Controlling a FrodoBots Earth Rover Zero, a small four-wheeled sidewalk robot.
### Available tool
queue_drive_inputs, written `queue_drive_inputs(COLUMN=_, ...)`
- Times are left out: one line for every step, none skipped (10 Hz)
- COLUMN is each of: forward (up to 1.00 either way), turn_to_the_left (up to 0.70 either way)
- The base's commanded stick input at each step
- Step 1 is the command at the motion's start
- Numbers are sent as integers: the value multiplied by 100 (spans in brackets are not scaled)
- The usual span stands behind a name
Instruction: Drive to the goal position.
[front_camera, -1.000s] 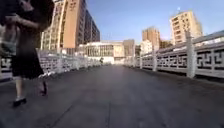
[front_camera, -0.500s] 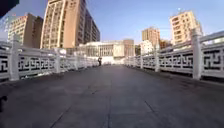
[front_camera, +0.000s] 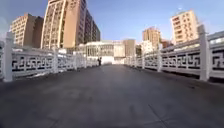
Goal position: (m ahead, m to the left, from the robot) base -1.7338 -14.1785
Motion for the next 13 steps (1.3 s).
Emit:
queue_drive_inputs(forward=45, turn_to_the_left=0)
queue_drive_inputs(forward=45, turn_to_the_left=0)
queue_drive_inputs(forward=45, turn_to_the_left=0)
queue_drive_inputs(forward=45, turn_to_the_left=0)
queue_drive_inputs(forward=45, turn_to_the_left=0)
queue_drive_inputs(forward=45, turn_to_the_left=0)
queue_drive_inputs(forward=45, turn_to_the_left=0)
queue_drive_inputs(forward=45, turn_to_the_left=0)
queue_drive_inputs(forward=45, turn_to_the_left=0)
queue_drive_inputs(forward=45, turn_to_the_left=0)
queue_drive_inputs(forward=45, turn_to_the_left=0)
queue_drive_inputs(forward=45, turn_to_the_left=0)
queue_drive_inputs(forward=45, turn_to_the_left=0)
